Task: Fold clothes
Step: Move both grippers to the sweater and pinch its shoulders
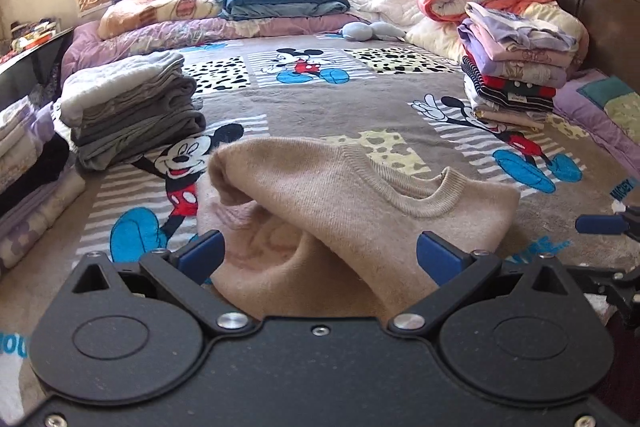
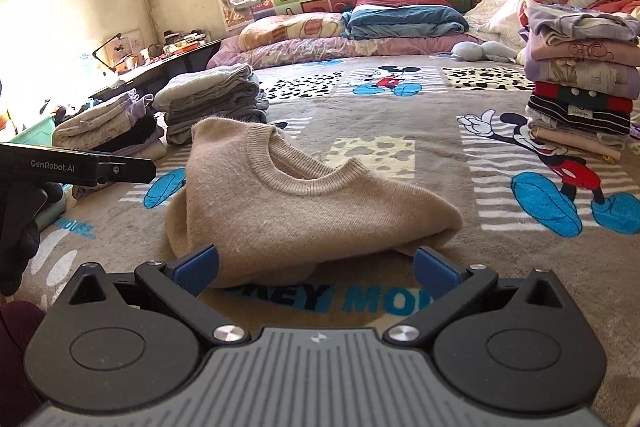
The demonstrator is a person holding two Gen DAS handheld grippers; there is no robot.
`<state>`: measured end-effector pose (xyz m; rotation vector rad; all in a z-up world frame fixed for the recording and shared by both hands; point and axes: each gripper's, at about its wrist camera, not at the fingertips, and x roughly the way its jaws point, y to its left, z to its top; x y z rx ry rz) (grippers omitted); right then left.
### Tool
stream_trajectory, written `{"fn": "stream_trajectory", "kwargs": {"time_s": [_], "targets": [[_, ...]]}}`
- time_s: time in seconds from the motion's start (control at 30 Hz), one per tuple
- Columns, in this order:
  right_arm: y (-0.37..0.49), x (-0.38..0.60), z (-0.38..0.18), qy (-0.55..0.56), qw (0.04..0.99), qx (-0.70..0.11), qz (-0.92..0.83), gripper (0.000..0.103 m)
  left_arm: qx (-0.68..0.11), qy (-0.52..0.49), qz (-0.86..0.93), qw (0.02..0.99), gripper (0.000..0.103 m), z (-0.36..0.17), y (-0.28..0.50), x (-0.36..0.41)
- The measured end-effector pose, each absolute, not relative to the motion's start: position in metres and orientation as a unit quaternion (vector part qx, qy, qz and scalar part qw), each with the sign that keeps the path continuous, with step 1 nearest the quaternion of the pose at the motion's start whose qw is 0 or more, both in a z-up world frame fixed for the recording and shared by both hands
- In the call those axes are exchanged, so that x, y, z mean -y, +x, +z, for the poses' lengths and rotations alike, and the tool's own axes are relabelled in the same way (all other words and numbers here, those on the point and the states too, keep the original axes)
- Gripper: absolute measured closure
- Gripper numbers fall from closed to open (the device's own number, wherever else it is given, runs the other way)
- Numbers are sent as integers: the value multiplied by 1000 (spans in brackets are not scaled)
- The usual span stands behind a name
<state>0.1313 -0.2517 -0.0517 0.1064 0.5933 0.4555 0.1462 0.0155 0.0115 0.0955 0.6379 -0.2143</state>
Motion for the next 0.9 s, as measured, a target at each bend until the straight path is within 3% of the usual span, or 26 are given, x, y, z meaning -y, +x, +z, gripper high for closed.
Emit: {"fn": "stream_trajectory", "kwargs": {"time_s": [0.33,0.5,0.7,0.9], "targets": [[184,262,-52,6,917,-303,259,1,-308,128,-200,921,2,18,193,-11],[209,269,-55,-9,907,-311,285,17,-294,191,-261,899,4,27,217,-5],[234,269,-58,-43,894,-314,316,17,-336,241,-313,855,16,26,254,4],[266,268,-68,-34,877,-331,347,19,-377,239,-356,821,17,18,296,5]]}}
